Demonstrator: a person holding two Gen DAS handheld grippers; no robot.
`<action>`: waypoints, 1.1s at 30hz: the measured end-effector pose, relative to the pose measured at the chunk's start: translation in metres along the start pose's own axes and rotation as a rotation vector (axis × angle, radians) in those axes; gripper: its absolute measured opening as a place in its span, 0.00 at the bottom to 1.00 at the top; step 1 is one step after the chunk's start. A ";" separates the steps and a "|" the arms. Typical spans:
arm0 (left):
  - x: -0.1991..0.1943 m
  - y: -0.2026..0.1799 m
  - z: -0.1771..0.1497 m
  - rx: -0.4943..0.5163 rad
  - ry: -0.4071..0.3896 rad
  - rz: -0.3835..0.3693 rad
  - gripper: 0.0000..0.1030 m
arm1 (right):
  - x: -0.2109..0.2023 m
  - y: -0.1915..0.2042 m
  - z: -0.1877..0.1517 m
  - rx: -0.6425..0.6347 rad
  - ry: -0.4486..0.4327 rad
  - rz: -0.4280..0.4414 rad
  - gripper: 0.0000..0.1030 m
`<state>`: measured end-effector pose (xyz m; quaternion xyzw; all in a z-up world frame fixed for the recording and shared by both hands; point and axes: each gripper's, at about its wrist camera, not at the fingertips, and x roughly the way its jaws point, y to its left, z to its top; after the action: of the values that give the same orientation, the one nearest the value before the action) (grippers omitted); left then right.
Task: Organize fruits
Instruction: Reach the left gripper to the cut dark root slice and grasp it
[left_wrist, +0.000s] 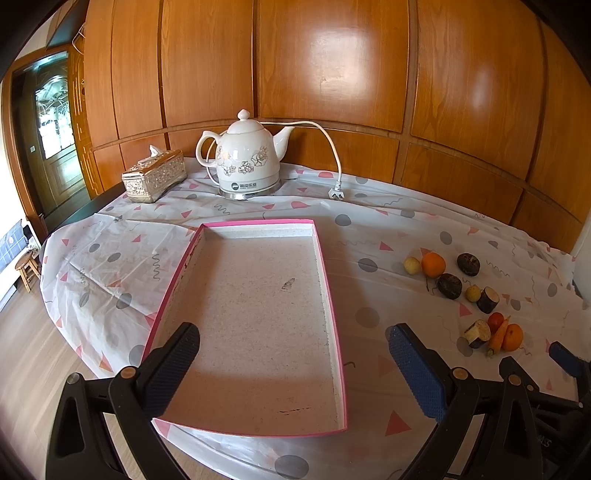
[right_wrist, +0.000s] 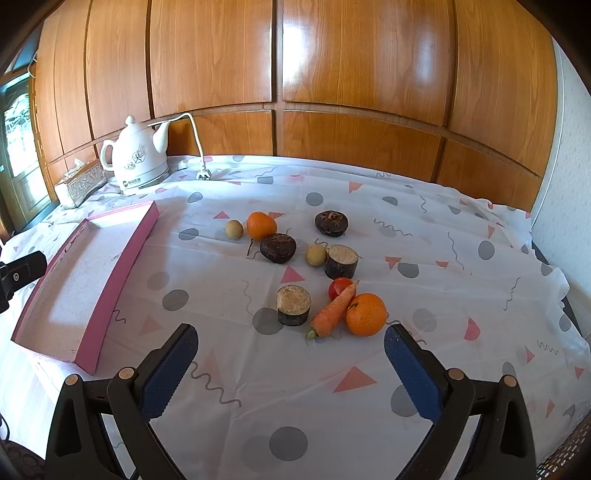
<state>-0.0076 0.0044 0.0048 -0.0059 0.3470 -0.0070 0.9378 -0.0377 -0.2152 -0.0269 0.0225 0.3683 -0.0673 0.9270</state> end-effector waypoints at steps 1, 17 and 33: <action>0.000 0.000 0.000 0.001 0.000 0.000 1.00 | 0.000 0.000 0.000 0.000 -0.001 0.000 1.00; 0.011 -0.006 0.000 -0.031 0.064 -0.218 1.00 | 0.012 -0.063 0.002 0.149 0.017 -0.114 1.00; 0.031 -0.041 -0.003 0.070 0.167 -0.333 1.00 | 0.037 -0.165 -0.028 0.354 0.107 -0.282 1.00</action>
<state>0.0141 -0.0371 -0.0168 -0.0299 0.4175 -0.1745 0.8913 -0.0536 -0.3798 -0.0711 0.1366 0.3991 -0.2582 0.8691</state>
